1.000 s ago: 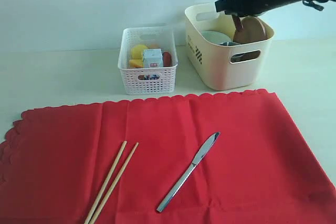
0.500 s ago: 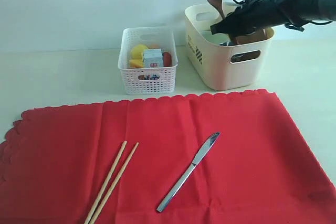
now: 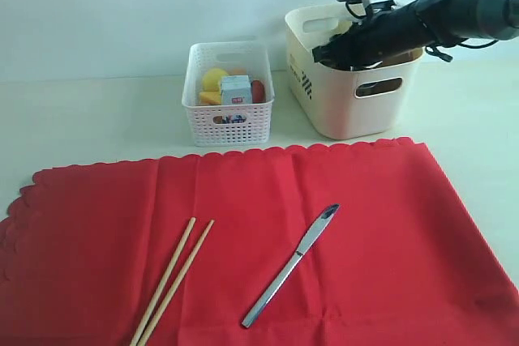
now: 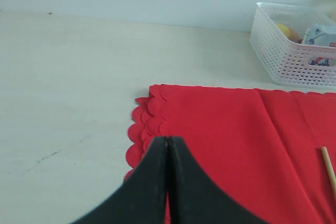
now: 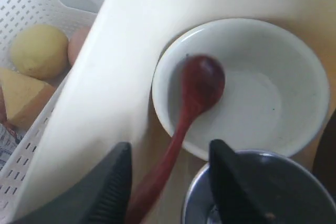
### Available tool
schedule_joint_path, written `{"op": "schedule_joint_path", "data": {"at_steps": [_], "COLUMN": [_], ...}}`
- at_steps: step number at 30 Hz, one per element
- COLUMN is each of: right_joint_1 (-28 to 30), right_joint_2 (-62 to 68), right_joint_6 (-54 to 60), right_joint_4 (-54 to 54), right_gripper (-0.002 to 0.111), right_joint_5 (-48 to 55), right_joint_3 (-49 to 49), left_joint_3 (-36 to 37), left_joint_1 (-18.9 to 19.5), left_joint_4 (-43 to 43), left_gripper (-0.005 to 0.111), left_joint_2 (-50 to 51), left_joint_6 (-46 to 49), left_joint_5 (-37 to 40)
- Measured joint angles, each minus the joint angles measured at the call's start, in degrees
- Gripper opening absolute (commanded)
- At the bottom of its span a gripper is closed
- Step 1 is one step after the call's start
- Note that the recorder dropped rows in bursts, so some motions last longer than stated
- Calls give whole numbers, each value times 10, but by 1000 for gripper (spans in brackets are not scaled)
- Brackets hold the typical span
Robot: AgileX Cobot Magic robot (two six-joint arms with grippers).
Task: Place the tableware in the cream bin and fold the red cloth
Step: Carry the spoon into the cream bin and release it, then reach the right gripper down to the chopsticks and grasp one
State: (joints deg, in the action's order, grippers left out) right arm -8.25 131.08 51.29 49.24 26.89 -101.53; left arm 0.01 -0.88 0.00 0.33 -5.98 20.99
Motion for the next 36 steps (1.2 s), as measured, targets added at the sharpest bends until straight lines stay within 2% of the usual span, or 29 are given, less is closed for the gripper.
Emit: {"op": "schedule_joint_path", "data": {"at_steps": [3, 14, 23, 29, 36], "right_joint_1": [0, 0, 0, 0, 0], "right_joint_2": [0, -96, -170, -231, -326], "right_joint_6": [-4, -117, -205, -239, -239], "right_joint_4": [0, -83, -160, -182, -191], "right_gripper": [73, 66, 63, 63, 63], "right_joint_5": [-1, 65, 217, 226, 157], "right_joint_3": [-3, -3, 0, 80, 227], "left_joint_3": [0, 0, 0, 0, 0], "left_joint_1": [0, 0, 0, 0, 0], "left_joint_4": [0, 0, 0, 0, 0], "left_gripper": [1, 1, 1, 1, 1], "left_joint_2": [0, 0, 0, 0, 0], "left_joint_6": [0, 0, 0, 0, 0], "left_joint_5": [0, 0, 0, 0, 0]}}
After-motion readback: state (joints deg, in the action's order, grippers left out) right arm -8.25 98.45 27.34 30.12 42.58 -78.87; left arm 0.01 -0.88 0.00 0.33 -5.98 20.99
